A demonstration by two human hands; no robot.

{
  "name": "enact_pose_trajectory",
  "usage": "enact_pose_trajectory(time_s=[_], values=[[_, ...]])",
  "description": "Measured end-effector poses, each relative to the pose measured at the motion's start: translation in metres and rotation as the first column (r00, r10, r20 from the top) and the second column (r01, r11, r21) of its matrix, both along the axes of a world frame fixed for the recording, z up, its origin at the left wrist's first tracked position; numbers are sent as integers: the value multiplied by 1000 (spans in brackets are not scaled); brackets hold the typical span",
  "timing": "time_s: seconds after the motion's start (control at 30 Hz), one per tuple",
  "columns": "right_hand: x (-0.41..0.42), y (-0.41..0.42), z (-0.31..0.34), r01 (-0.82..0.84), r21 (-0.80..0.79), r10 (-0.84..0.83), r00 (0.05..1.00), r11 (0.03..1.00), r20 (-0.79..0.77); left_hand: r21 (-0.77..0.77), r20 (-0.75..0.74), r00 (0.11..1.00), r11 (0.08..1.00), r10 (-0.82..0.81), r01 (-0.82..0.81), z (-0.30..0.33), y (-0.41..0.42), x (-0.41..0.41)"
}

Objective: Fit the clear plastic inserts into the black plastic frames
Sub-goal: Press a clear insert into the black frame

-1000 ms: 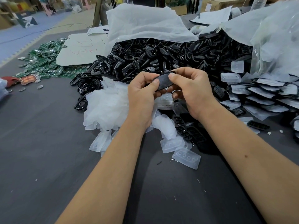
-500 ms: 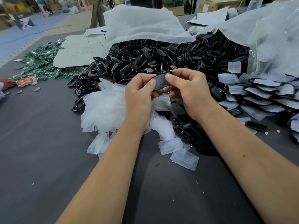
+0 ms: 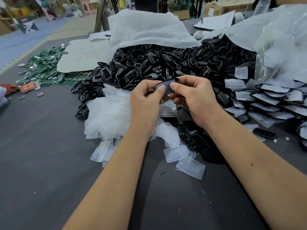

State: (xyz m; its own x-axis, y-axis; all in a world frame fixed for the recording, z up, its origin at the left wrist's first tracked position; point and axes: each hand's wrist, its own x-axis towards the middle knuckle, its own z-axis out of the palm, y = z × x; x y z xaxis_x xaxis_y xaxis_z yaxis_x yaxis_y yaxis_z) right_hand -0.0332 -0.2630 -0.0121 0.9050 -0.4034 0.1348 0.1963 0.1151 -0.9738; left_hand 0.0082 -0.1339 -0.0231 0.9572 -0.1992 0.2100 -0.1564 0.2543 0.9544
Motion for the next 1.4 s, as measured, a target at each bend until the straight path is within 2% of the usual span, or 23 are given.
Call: enact_pose_trajectory(time_s=[0.5,0.77,1.13,1.4], values=[[1,1,-1,18,-65,-19,1000,998,-25,-22,-67,997,999,-40,38,3,2,0],[1,3,2,-2,-24,1,1000,1000,-17,-47,-86,995,998,-50,46,4,2,-1],[1,5,0,9,-113,-11,1000,994,-16,-25,-93,996,1000,-4,2,5,1,-2],[0,4,-2,9,-151,-6,1000,989,21,-71,-114,992,997,-46,39,8,3,-3]])
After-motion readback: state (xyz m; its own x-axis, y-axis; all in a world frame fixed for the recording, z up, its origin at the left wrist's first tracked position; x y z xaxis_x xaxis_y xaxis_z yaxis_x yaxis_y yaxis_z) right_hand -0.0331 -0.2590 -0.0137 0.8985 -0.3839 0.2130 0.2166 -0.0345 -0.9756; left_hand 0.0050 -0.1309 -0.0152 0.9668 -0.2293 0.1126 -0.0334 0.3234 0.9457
